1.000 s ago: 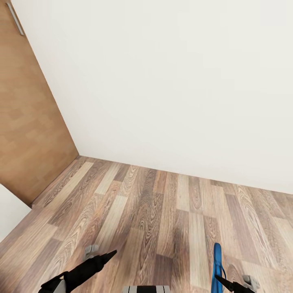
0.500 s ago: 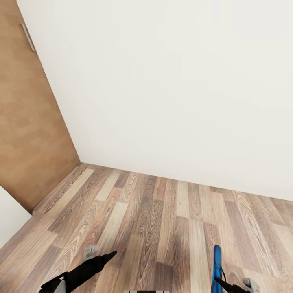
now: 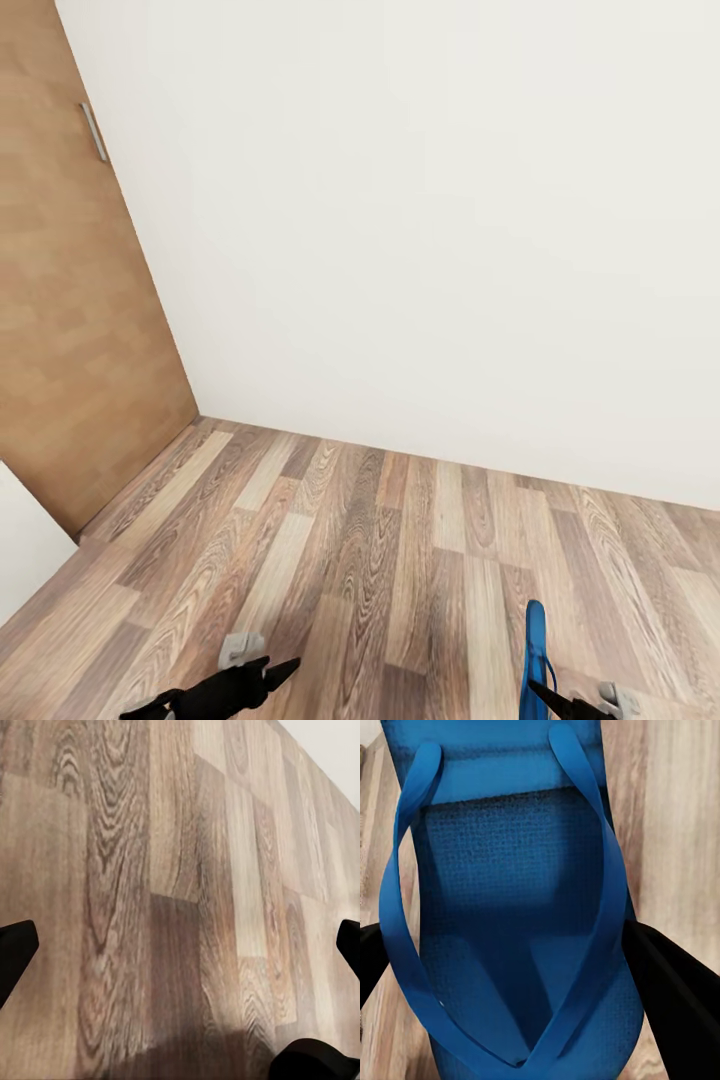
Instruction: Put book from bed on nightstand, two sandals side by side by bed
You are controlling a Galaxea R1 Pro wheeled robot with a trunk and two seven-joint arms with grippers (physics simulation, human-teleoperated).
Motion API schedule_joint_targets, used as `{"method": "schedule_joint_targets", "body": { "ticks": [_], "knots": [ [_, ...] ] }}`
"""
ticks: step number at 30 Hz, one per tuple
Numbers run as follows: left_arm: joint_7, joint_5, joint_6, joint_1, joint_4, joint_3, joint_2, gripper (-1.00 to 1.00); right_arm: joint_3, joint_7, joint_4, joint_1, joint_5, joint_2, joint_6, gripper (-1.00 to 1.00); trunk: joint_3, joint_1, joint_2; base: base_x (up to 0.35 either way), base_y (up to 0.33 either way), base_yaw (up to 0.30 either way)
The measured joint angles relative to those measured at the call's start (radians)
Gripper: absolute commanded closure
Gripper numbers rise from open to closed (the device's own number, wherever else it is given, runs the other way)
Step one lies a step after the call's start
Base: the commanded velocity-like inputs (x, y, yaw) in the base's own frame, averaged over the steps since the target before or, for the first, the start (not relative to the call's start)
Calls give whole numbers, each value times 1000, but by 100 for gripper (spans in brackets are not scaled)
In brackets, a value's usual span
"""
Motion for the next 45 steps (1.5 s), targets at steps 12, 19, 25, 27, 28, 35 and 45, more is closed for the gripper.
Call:
{"method": "schedule_joint_targets", "body": {
  "ticks": [12, 19, 25, 27, 28, 35, 45],
  "knots": [
    [2, -3, -105, 0, 82, 0, -1, -100, 9, -96, 22, 0, 1, 12, -1, 100, 46, -5, 3, 0, 0, 0],
    [2, -3, -106, 0, 84, 0, -1, -100, 8, -132, 27, 0, -2, 16, -43, 100, 74, -9, 4, 0, 0, 0],
    [2, -2, -106, 0, 85, 1, -1, -100, 8, -134, 27, 0, -2, 16, -50, 100, 97, -11, 6, 0, 0, 0],
    [2, -2, -106, 0, 85, 1, -1, -100, 7, -134, 27, 0, -2, 16, -51, 100, 104, -12, 6, 0, 0, 0],
    [2, -2, -106, 0, 85, 1, -1, -100, 7, -134, 27, 0, -2, 16, -51, 100, 108, -13, 7, 0, 0, 0],
    [2, -2, -106, 0, 85, 0, -1, -100, 7, -134, 27, 0, -2, 16, -52, 100, 135, -16, 8, 0, 0, 0],
    [2, -2, -106, 0, 85, 0, -1, -100, 6, -134, 27, 0, -2, 16, -52, 100, 168, -51, 71, 0, 0, 0]
  ]
}}
